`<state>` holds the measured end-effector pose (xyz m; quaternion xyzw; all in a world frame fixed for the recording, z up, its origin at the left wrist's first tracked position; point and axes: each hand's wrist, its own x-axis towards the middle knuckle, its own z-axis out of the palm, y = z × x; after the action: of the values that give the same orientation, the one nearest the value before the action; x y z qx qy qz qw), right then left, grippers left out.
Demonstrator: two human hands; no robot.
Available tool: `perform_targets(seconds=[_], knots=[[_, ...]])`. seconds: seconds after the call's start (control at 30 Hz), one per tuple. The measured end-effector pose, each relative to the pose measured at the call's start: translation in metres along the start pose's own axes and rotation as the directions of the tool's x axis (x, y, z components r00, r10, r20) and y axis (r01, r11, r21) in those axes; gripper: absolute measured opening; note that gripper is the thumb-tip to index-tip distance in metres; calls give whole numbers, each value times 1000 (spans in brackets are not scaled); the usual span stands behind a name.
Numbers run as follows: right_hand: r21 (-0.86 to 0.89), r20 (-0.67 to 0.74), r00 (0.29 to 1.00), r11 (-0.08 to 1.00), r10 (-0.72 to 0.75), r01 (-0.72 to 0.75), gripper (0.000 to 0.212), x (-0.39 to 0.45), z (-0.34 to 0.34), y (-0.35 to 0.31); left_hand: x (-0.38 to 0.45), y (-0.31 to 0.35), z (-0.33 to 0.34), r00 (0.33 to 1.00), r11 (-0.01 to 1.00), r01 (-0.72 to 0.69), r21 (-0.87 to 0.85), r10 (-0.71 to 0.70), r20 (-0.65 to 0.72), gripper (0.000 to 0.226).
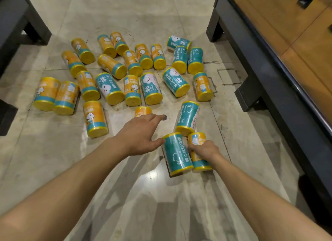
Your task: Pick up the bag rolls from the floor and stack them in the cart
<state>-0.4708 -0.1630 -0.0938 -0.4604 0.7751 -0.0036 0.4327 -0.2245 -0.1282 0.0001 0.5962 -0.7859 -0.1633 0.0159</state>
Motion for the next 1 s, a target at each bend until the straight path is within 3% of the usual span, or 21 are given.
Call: perform_targets(seconds=[0.13, 0.23, 0.3, 0.5, 0.63, 0.83, 1.0], knots=[[277, 46, 999, 961, -3, -10, 51, -5, -1, 6, 4, 0, 10, 999, 999, -33, 34, 32, 36, 84], [509, 147, 987, 861, -67, -17, 28, -15, -10, 5, 5, 1, 18, 994, 996, -67, 51, 62, 87, 84], [579, 176, 977, 816, -118, -5, 25, -22, -16, 3, 6, 3, 23, 988, 993, -98, 70, 89, 124, 83], [687, 136, 971, 725, -199, 52, 39, -28, -39, -11, 18, 14, 38, 959, 963, -226, 151, 193, 207, 84], [722, 113, 964, 687, -240, 86, 48, -29, -55, -20, 37, 27, 52, 898, 857, -406, 317, 311, 310, 94], [697, 61, 972, 706, -228, 122, 36, -35, -74, -20, 74, 45, 82, 764, 647, -645, 408, 526, 374, 84], [664, 59, 975, 738, -214, 122, 37, -40, -84, -11, 83, 40, 94, 738, 632, -674, 383, 553, 387, 80]])
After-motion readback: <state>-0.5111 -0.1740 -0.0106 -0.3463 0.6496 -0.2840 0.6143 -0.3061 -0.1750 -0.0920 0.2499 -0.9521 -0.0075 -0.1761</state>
